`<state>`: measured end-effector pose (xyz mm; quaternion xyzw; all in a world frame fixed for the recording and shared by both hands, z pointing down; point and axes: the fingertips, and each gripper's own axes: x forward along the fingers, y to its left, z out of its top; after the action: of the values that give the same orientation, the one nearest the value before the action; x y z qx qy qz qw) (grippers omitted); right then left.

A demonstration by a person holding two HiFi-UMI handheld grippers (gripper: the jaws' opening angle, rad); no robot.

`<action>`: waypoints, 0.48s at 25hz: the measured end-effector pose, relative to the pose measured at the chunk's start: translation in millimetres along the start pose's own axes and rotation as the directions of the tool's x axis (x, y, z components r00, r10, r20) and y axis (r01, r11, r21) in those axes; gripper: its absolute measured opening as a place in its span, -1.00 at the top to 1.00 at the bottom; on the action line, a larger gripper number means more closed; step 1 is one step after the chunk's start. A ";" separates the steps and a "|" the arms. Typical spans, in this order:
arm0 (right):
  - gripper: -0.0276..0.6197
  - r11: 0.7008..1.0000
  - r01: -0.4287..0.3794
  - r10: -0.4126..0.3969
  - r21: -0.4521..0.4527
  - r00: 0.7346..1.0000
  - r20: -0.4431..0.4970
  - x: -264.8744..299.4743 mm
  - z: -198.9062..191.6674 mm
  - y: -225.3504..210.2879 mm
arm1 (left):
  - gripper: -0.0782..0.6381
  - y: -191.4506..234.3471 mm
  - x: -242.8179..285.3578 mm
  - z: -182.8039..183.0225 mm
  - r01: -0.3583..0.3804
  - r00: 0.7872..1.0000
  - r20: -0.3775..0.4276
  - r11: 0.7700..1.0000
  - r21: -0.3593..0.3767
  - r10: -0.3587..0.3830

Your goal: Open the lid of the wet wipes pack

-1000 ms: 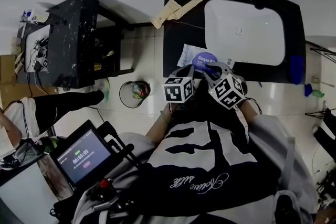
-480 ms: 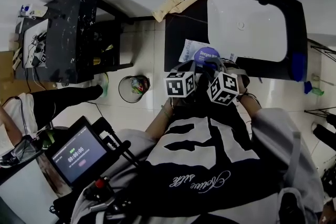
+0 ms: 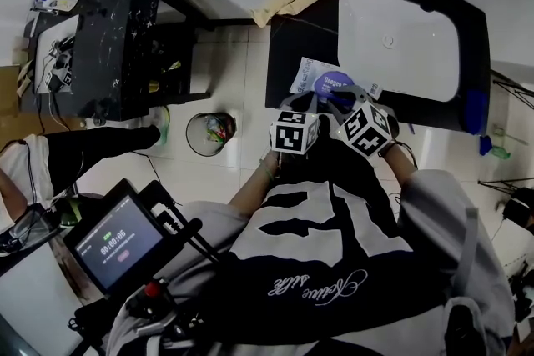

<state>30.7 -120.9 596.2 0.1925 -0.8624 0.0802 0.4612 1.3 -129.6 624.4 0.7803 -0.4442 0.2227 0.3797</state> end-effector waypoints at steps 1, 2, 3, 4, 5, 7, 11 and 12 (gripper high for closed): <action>0.73 1.000 -0.001 0.001 0.004 1.000 0.004 0.0 0.5 -0.6 | 0.79 0.1 0.3 -0.3 -0.001 1.000 0.000 1.000 0.003 0.001; 0.73 1.000 -0.002 0.001 0.007 1.000 0.008 -0.1 0.7 -1.2 | 0.79 0.0 0.7 -0.7 0.001 1.000 -0.003 1.000 0.005 -0.001; 0.73 1.000 -0.001 0.001 0.009 1.000 0.013 -0.4 0.7 -1.8 | 0.79 -0.3 1.0 -1.1 0.004 1.000 -0.007 1.000 0.006 -0.004; 0.73 1.000 0.000 0.000 0.011 1.000 0.017 -1.0 0.7 -2.5 | 0.79 -0.8 1.3 -1.3 0.007 1.000 -0.010 1.000 0.008 -0.007; 0.73 1.000 0.003 -0.003 0.010 1.000 0.021 -1.5 0.8 -3.2 | 0.79 -1.3 1.5 -1.4 0.010 1.000 -0.012 1.000 0.012 -0.009; 0.73 1.000 0.014 -0.014 -0.013 1.000 0.028 -2.2 1.0 -3.5 | 0.79 -2.3 1.5 -2.1 0.013 1.000 -0.017 1.000 0.022 -0.013; 0.74 0.988 0.053 -0.049 -0.144 0.998 0.032 -2.1 0.7 -2.0 | 0.79 -4.4 1.2 -3.6 0.019 1.000 -0.021 0.999 0.037 -0.018; 0.75 0.983 0.062 -0.057 -0.175 0.998 0.032 -2.0 0.9 -2.0 | 0.79 -4.9 1.1 -3.7 0.018 1.000 -0.019 0.999 0.042 -0.018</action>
<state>31.8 -122.5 594.0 0.1775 -0.8660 -0.0127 0.4672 6.0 -125.7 625.5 0.7900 -0.4289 0.2359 0.3691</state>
